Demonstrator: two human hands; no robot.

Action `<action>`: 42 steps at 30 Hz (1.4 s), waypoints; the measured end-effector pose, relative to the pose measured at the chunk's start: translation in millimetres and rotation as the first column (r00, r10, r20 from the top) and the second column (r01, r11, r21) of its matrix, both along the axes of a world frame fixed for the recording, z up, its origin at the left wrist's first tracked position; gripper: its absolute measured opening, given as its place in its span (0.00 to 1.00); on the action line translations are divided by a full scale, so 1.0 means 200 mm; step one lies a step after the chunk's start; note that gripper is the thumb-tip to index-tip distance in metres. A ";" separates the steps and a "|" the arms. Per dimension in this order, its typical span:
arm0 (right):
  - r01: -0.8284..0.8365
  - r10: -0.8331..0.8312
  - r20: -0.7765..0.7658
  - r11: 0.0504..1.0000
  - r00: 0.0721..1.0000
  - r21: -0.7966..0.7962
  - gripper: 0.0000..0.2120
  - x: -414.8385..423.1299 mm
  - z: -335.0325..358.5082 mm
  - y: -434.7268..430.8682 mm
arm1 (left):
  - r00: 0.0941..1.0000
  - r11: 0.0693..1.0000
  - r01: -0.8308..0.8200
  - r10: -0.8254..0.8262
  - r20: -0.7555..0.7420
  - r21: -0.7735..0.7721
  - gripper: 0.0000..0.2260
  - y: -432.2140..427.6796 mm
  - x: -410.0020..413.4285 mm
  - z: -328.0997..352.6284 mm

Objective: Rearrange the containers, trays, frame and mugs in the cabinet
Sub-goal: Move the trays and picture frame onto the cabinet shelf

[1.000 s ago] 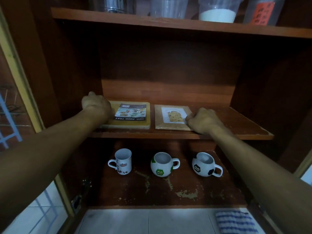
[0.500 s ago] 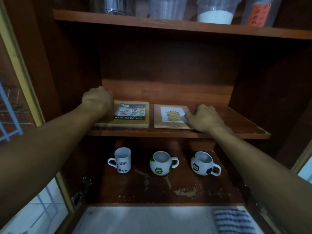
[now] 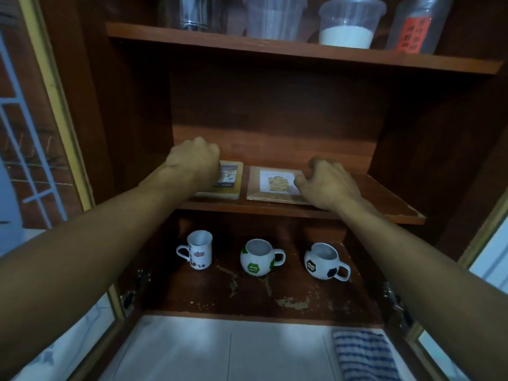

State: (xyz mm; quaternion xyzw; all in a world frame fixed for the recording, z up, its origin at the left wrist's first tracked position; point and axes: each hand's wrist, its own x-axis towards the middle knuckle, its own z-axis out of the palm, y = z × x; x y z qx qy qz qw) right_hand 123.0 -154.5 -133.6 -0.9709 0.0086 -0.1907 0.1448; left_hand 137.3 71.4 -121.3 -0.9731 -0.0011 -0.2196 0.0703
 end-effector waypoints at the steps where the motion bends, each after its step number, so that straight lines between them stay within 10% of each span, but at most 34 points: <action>1: -0.012 0.012 -0.002 1.000 1.000 -0.005 0.25 -0.02 0.00 0.00 | 1.000 1.000 0.014 -0.014 0.004 -0.011 0.13 -0.01 -0.03 -0.01; 15: -0.214 0.215 0.017 0.976 0.976 -0.039 0.21 -0.35 -0.04 0.12 | 0.943 0.938 0.317 -0.296 0.149 -0.139 0.19 -0.02 -0.35 -0.12; 22: -0.275 0.278 0.038 0.959 0.960 -0.070 0.40 -0.52 -0.16 0.21 | 0.854 0.863 0.488 -0.443 0.272 -0.127 0.29 0.03 -0.49 -0.27; 42: -0.286 0.308 0.016 0.899 0.951 -0.332 0.42 -0.97 -0.41 0.17 | 0.950 0.947 0.304 -0.294 0.102 -0.102 0.36 -0.05 -0.98 -0.53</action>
